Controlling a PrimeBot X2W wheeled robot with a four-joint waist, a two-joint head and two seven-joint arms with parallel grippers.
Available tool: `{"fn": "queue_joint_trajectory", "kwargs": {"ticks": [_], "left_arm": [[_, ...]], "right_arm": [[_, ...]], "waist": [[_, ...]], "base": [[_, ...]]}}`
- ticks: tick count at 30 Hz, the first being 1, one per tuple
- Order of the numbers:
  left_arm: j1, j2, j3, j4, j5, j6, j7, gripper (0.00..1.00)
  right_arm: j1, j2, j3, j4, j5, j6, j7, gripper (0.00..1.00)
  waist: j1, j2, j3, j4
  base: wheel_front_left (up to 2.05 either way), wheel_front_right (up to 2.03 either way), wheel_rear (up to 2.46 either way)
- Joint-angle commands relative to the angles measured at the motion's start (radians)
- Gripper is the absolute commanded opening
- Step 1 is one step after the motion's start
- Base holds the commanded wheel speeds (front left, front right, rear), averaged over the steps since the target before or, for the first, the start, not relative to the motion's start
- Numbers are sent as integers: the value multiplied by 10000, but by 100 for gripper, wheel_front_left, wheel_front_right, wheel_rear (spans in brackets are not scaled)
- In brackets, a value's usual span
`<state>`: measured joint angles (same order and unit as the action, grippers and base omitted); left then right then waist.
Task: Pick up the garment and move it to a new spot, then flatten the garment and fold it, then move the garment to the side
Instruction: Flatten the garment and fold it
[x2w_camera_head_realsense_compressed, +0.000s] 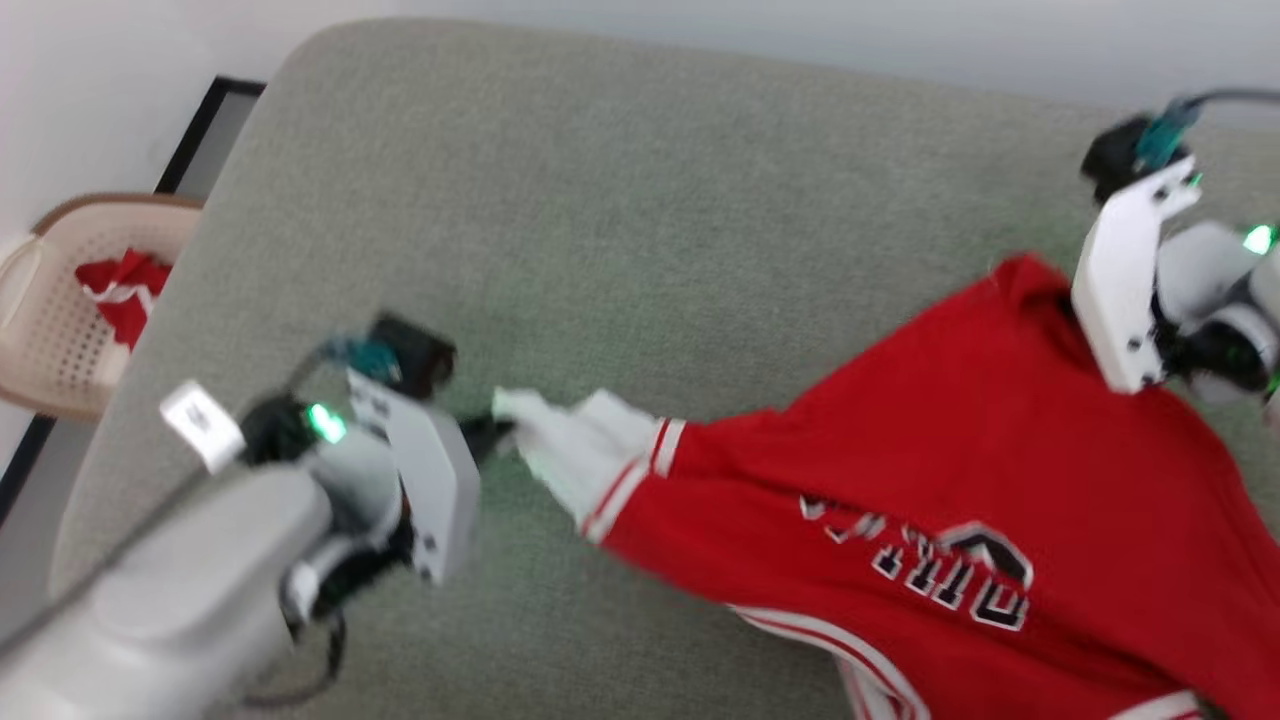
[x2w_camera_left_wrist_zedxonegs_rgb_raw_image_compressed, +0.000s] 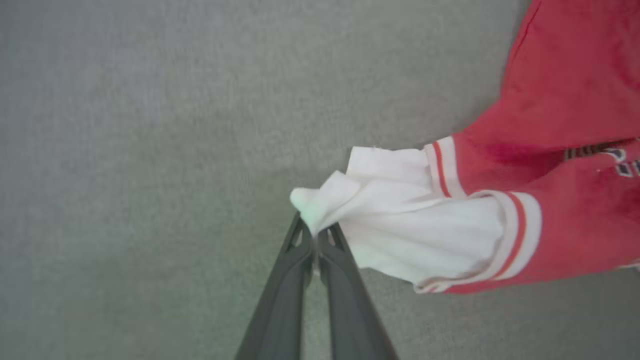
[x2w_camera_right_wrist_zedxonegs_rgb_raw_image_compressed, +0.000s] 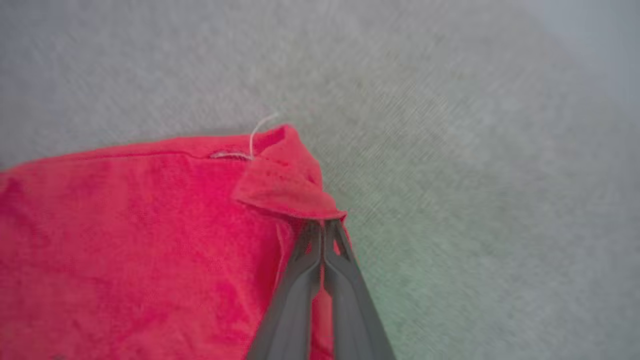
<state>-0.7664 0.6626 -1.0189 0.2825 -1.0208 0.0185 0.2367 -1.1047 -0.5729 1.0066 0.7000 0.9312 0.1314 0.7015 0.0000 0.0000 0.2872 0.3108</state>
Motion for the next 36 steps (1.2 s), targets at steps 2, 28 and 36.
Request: {"fn": "queue_joint_trajectory", "kwargs": {"ticks": [2, 28, 36], "left_arm": [[-566, 260, 135, -60, 110, -87, 275, 0], [-7271, -861, 644, 4439, 1466, -1395, 919, 0], [-8336, -1076, 409, 5255, 1466, -1495, 605, 0]], "right_arm": [[-329, -7, -136, -109, 204, -15, -404, 0], [-2714, 529, -491, 849, -1612, -15, -5014, 0], [-2947, 495, -976, 623, -1753, -15, -4960, 0]], "waist": [[0, 0, -489, -408], [0, 0, -2947, -2343], [0, 0, -2942, -2632]], "base": [[0, 0, 0], [0, 0, 0], [0, 0, 0]]}}
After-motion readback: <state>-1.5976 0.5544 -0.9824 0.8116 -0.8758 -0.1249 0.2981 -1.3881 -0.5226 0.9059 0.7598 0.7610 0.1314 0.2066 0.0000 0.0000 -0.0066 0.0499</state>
